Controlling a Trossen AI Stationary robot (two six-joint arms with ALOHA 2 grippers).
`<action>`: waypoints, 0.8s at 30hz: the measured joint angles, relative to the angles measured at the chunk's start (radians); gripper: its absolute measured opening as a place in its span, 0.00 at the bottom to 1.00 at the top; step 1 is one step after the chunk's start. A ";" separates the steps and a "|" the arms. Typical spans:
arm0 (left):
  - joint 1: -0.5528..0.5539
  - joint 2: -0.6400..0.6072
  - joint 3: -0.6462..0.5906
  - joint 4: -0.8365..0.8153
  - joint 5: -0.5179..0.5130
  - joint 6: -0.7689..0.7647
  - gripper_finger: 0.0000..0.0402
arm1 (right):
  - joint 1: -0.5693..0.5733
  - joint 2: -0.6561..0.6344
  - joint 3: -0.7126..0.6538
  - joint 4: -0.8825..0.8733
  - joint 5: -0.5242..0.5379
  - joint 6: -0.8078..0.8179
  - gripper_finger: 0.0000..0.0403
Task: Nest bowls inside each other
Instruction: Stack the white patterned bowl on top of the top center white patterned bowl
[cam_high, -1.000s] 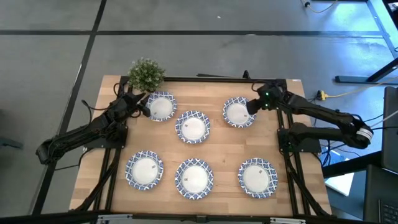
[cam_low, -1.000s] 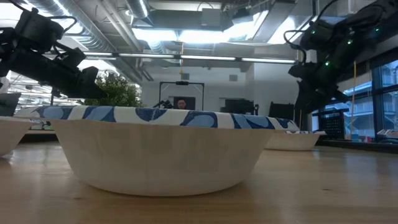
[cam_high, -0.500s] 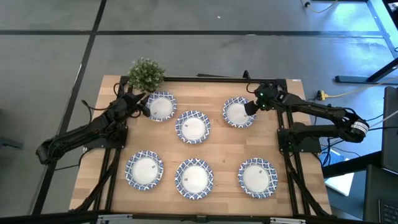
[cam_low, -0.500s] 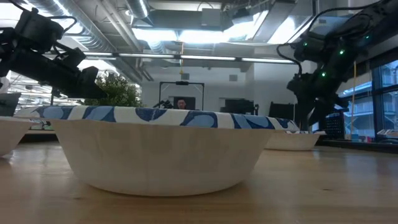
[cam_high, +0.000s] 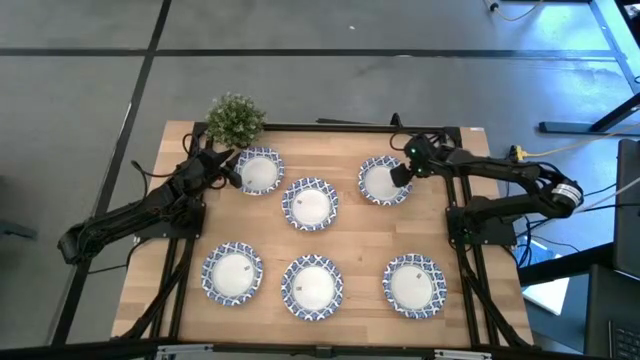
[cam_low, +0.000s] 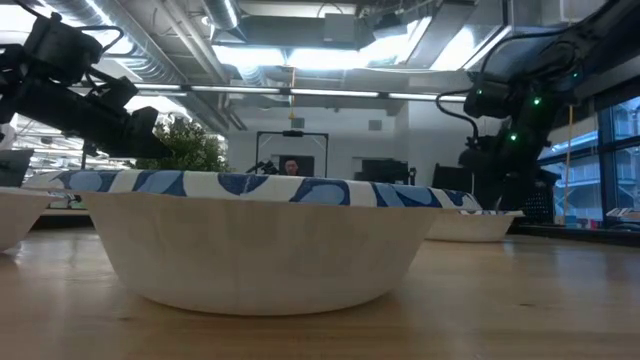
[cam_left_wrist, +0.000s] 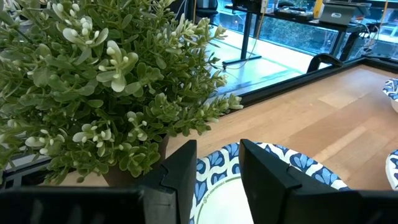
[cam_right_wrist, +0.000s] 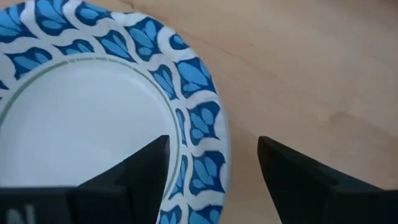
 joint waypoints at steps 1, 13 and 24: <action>0.000 0.000 0.000 0.000 0.000 0.000 0.29 | 0.000 0.009 0.000 -0.001 0.000 -0.001 0.61; 0.000 0.000 0.000 0.000 0.000 0.000 0.29 | -0.005 0.093 -0.001 0.053 0.000 -0.003 0.59; 0.000 0.000 0.000 0.000 0.000 0.000 0.29 | -0.005 0.093 -0.001 0.054 0.000 -0.003 0.35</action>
